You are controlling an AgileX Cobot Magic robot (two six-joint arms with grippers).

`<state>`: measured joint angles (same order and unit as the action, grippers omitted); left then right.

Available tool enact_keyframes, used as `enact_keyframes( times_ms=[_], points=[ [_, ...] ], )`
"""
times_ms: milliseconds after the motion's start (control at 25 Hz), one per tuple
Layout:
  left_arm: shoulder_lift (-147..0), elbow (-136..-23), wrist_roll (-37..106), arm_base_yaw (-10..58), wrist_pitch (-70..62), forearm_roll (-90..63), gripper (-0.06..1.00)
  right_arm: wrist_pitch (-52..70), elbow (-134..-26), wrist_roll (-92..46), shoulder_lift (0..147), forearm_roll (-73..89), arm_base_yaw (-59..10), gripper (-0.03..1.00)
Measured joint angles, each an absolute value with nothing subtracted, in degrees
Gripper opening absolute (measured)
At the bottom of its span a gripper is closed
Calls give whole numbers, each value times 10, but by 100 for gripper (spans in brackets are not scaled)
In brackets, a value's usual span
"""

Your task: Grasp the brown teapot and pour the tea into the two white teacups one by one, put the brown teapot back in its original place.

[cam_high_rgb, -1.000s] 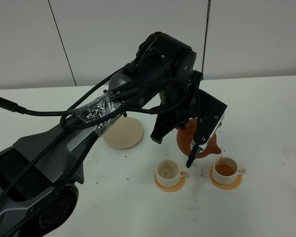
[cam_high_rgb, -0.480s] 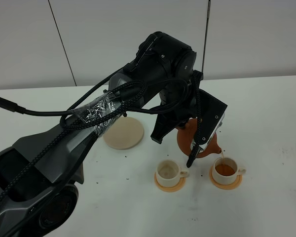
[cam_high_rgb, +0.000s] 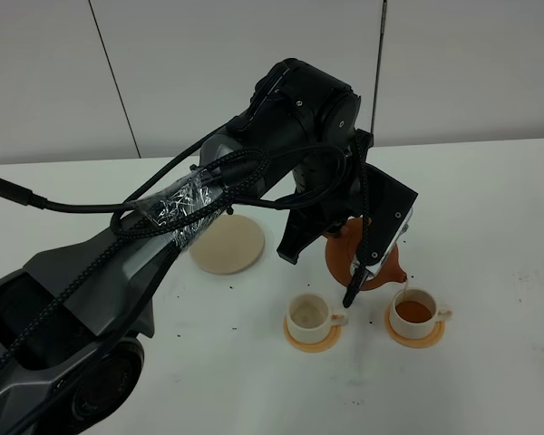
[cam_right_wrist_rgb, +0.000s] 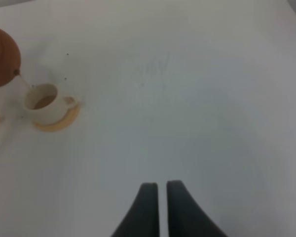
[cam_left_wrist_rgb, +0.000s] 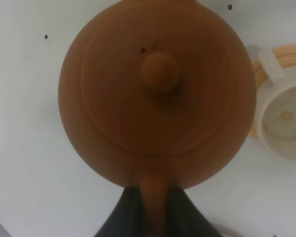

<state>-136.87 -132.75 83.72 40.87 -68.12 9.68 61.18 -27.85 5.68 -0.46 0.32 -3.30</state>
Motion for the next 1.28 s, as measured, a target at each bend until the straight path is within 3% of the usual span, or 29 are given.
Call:
enact_keyframes(
  times_ms=[1280],
  points=[
    [-1369, -1328, 838, 410, -681, 102, 18, 612, -278, 57, -5, 3, -33, 3]
  ],
)
